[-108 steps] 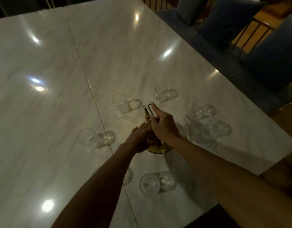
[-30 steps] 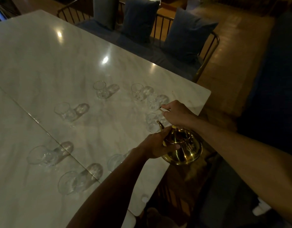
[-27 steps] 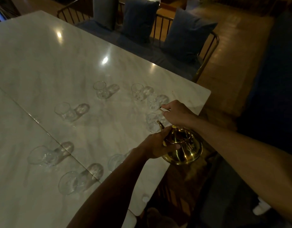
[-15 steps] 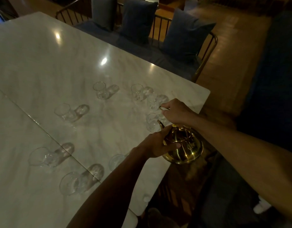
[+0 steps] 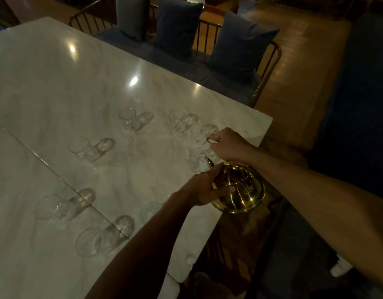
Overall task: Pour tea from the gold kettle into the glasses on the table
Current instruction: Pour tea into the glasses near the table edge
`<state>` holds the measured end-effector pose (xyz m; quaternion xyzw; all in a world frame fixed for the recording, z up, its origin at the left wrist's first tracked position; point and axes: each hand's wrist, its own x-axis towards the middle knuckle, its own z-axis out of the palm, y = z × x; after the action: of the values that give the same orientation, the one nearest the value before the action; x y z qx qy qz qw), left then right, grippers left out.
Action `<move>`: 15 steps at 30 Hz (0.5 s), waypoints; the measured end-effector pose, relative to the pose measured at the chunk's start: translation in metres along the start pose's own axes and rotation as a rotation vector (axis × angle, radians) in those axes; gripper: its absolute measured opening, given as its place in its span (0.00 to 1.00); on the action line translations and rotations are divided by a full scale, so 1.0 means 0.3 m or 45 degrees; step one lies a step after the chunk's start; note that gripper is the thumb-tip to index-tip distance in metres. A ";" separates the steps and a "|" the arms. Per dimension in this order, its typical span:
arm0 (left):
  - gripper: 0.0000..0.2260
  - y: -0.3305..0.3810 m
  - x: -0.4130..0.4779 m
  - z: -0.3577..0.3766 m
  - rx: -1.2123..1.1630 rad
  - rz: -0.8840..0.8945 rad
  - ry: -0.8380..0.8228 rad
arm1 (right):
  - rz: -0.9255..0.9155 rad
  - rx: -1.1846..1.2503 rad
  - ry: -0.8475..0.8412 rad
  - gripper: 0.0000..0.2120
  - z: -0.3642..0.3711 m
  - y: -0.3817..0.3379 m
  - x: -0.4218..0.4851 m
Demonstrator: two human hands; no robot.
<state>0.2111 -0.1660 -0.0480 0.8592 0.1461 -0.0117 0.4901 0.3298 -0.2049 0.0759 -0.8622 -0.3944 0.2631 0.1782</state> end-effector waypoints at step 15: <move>0.35 0.010 0.011 0.016 -0.008 0.040 0.011 | 0.018 0.073 0.019 0.17 -0.020 -0.001 -0.017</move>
<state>0.2157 -0.1706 -0.0486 0.8599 0.1346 0.0003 0.4924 0.3304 -0.2094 0.0824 -0.8615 -0.3792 0.2691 0.2038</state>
